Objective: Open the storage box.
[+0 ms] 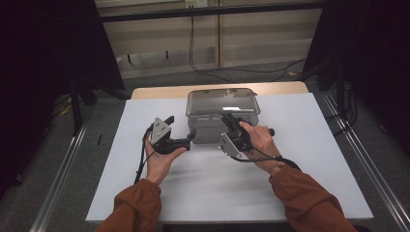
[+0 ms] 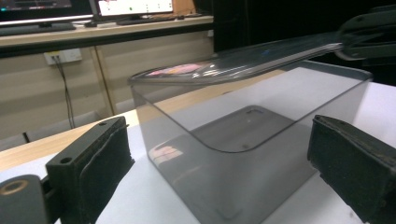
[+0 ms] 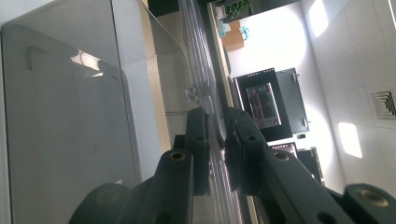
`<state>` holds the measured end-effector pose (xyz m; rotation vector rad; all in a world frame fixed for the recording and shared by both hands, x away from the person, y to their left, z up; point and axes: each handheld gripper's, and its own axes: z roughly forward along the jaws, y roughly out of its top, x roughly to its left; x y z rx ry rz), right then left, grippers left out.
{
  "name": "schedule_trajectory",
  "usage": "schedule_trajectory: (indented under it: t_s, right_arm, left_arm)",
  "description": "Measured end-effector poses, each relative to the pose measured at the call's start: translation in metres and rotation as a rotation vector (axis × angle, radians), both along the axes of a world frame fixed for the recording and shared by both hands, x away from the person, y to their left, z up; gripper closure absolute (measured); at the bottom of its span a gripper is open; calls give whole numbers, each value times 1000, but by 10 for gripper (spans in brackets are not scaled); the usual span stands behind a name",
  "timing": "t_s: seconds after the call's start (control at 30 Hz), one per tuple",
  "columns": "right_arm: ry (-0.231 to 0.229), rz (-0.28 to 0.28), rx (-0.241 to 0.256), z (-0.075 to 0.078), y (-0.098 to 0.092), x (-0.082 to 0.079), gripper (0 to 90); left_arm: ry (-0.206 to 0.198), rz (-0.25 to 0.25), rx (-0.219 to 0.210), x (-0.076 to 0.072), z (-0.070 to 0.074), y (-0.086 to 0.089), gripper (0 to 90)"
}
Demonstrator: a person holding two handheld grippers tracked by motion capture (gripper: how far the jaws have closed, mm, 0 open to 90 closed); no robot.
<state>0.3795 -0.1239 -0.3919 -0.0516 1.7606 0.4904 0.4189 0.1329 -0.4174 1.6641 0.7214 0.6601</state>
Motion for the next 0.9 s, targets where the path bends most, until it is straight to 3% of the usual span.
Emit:
schedule_trajectory:
  t_s: [0.07,0.17,0.27,0.33,0.37,0.5,0.6,0.9]
  right_arm:
    - [-3,-1,3,0,0,0,793]
    - [-3,-1,4,0,0,0,792]
    - [-2,-1,2,0,-1,0,792]
    - [0,1,4,0,0,1,790]
    - [1,-1,3,0,0,0,788]
    - [3,-5,-2,-2,2,0,785]
    - [8,-8,2,-2,2,0,781]
    - [19,-4,0,-7,2,-1,774]
  left_arm:
    - [-1,-1,-3,3,0,-2,59]
    - [-37,1,22,4,0,-5,70]
    - [-27,9,-7,6,-1,-5,81]
    - [-38,19,-5,7,-1,-6,104]
    - [-46,23,27,8,0,-8,117]
    - [-47,19,24,15,0,-11,151]
    - [-77,19,21,16,0,-12,220]
    - [-99,-3,40,14,-1,-17,270]
